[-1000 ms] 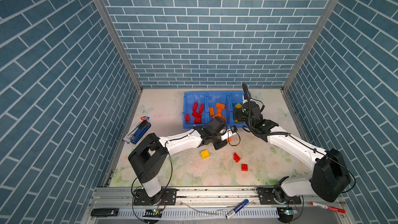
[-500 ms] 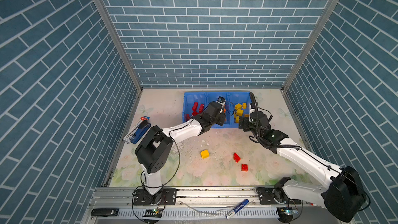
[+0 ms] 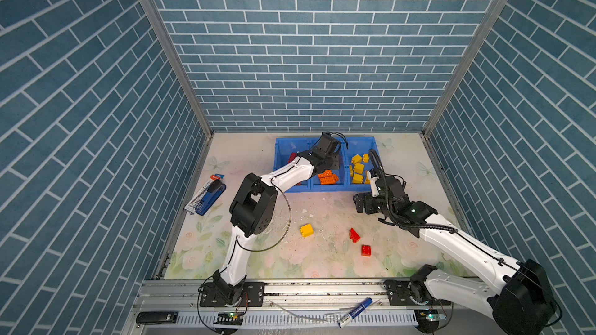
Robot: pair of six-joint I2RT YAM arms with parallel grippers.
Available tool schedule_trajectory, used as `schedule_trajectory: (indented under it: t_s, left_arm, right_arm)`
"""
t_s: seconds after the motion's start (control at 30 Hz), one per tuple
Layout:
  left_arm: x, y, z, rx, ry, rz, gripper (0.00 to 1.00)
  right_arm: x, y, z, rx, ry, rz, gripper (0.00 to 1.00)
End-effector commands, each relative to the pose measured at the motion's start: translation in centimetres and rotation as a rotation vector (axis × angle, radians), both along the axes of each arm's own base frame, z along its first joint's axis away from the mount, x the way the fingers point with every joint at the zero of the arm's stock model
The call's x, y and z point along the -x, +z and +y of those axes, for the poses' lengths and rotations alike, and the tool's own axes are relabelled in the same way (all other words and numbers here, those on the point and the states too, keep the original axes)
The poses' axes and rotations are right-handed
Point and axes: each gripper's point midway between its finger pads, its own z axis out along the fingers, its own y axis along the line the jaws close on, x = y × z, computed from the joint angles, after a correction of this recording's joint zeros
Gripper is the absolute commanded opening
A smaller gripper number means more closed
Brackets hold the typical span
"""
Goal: Sort the legos into containers by color
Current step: Place the lego in the container, then pick up the lego from the center of the table.
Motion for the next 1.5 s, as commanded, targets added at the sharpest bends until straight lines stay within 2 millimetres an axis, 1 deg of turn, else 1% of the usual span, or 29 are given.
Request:
schedule_trajectory:
  t_s: [0.0, 0.03, 0.07, 0.17, 0.23, 0.33, 0.47, 0.57, 0.6, 0.63, 0.67, 0.8, 0.9, 0.97, 1.03, 1.1, 1.17, 1.27, 1.33, 1.47]
  left_arm:
    - [1.0, -0.8, -0.1, 0.035, -0.001, 0.101, 0.51]
    - [1.0, -0.5, -0.2, 0.042, -0.006, 0.098, 0.56]
    - [1.1, -0.3, -0.3, 0.046, -0.011, 0.093, 0.58]
    - [1.3, 0.5, -0.2, 0.05, -0.024, 0.081, 0.63]
    - [1.6, 1.4, -0.2, 0.066, -0.036, 0.066, 0.65]
    - [2.2, 2.9, 0.1, 0.078, -0.048, 0.034, 0.7]
    - [3.5, 4.4, 1.6, 0.025, -0.049, -0.01, 0.8]
    - [4.7, 5.2, 3.1, -0.028, -0.046, -0.044, 0.88]
    - [5.2, 5.3, 3.7, -0.047, -0.04, -0.05, 0.95]
    - [5.7, 5.4, 4.4, -0.066, -0.033, -0.055, 0.99]
    - [6.1, 5.4, 5.1, -0.087, -0.023, -0.054, 0.99]
    - [7.6, 4.9, 9.1, -0.181, 0.071, -0.068, 0.99]
    - [8.6, 4.7, 11.5, -0.229, 0.121, -0.075, 0.99]
    - [9.5, 4.4, 13.6, -0.288, 0.178, -0.06, 0.99]
    - [10.5, 3.9, 16.2, -0.351, 0.248, -0.04, 0.99]
    - [11.2, 3.6, 18.5, -0.374, 0.315, -0.03, 0.99]
    - [11.8, 3.4, 20.7, -0.378, 0.374, -0.022, 0.99]
    - [12.1, 3.2, 24.0, -0.368, 0.468, -0.006, 0.99]
    - [12.4, 3.0, 26.1, -0.358, 0.537, 0.009, 0.99]
    - [13.0, 3.0, 29.4, -0.385, 0.639, 0.031, 0.99]
  right_arm:
    - [2.1, -2.4, 0.6, -0.004, 0.026, 0.141, 0.99]
    - [2.2, -2.7, 0.7, 0.006, 0.032, 0.158, 0.99]
    - [2.4, -3.0, 0.8, 0.013, 0.039, 0.169, 0.99]
    - [2.6, -3.5, 1.6, 0.023, 0.066, 0.19, 0.99]
    - [2.7, -3.9, 1.8, 0.033, 0.073, 0.199, 0.99]
    - [2.5, -4.3, 1.7, 0.048, 0.049, 0.202, 0.99]
    - [2.0, -4.2, 1.2, 0.041, 0.003, 0.174, 0.99]
    - [1.6, -4.1, 0.1, 0.055, -0.063, 0.141, 0.98]
    - [1.6, -4.0, 0.0, 0.051, -0.064, 0.134, 0.99]
    - [1.7, -4.0, 0.2, 0.044, -0.056, 0.132, 0.98]
    - [1.7, -4.0, 0.6, 0.033, -0.036, 0.133, 0.99]
    - [2.4, -3.7, 3.9, -0.044, 0.128, 0.151, 0.98]
    - [2.7, -3.7, 5.8, -0.03, 0.204, 0.146, 0.98]
    - [2.7, -3.9, 6.8, -0.027, 0.235, 0.151, 0.98]
    - [3.2, -4.0, 8.3, -0.035, 0.296, 0.147, 0.98]
    - [4.0, -4.1, 9.9, -0.033, 0.375, 0.144, 0.96]
    - [4.6, -4.4, 11.2, 0.005, 0.434, 0.135, 0.96]
    - [5.8, -4.7, 13.7, 0.043, 0.557, 0.13, 0.96]
    - [7.0, -4.8, 15.7, 0.061, 0.672, 0.116, 0.95]
    - [8.4, -5.7, 18.6, 0.11, 0.885, 0.09, 0.94]
